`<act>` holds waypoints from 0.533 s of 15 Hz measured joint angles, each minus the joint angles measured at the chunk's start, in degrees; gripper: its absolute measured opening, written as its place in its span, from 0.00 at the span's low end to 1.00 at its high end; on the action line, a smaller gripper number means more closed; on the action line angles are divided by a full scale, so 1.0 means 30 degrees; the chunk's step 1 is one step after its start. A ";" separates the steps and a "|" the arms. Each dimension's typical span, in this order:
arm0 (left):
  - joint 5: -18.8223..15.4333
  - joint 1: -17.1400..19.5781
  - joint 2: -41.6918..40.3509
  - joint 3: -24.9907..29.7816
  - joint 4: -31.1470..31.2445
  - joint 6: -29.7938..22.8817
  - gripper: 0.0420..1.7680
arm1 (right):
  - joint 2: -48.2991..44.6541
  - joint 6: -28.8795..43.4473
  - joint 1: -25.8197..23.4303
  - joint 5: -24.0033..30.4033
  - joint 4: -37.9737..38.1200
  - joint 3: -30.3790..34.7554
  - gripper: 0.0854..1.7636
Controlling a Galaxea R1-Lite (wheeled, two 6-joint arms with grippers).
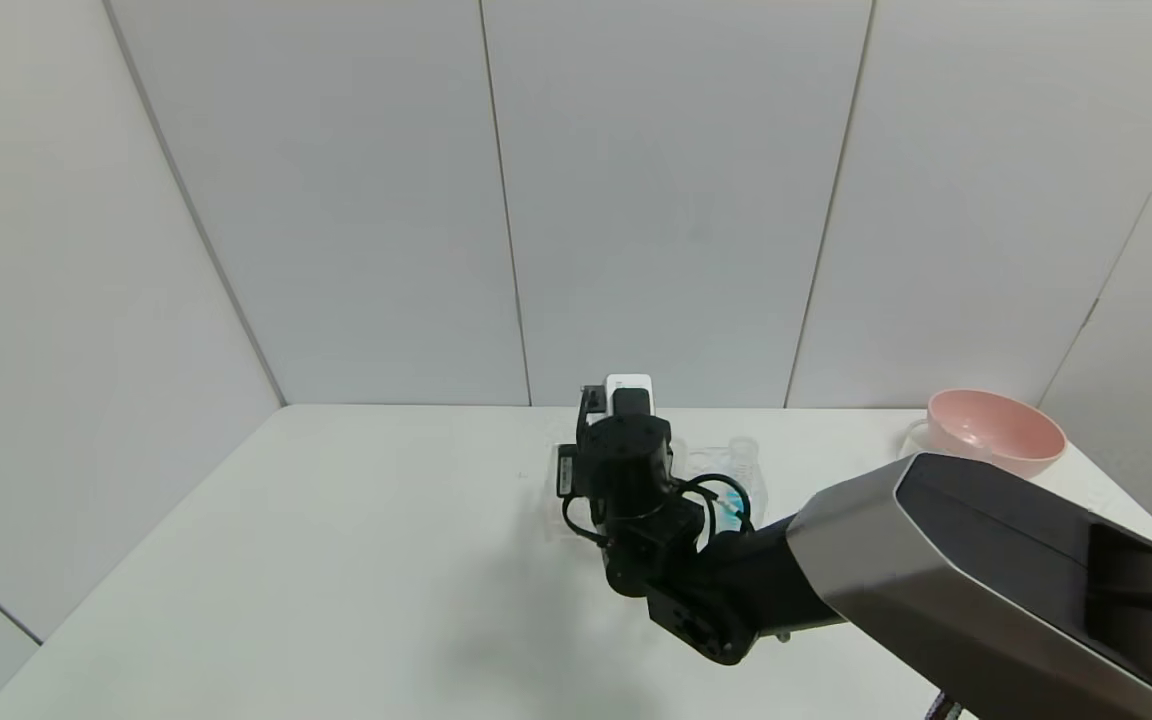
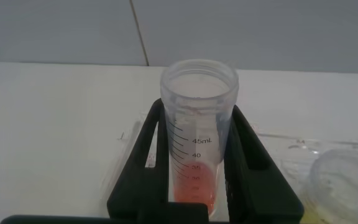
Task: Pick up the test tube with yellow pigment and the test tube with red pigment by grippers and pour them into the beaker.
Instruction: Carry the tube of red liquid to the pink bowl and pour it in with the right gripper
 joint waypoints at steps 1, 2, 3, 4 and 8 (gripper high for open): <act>0.0000 0.0000 0.0000 0.0000 0.0000 0.0008 1.00 | -0.0276 -0.0211 -0.0057 0.0130 0.0024 -0.0138 0.29; 0.0000 0.0000 0.0000 0.0000 0.0000 0.0000 1.00 | -0.0589 -0.0317 -0.0114 0.0374 0.0045 -0.0232 0.29; 0.0000 0.0000 0.0000 0.0000 0.0000 0.0000 1.00 | -0.0939 -0.0358 -0.0167 0.0650 0.0061 -0.0297 0.29; 0.0000 0.0000 0.0000 0.0000 0.0000 0.0000 1.00 | -0.1361 -0.0390 -0.0232 0.0813 0.0061 -0.0341 0.29; 0.0000 0.0000 0.0000 0.0000 0.0000 0.0000 1.00 | -0.3283 -0.0492 -0.1122 0.1032 0.0992 -0.0150 0.29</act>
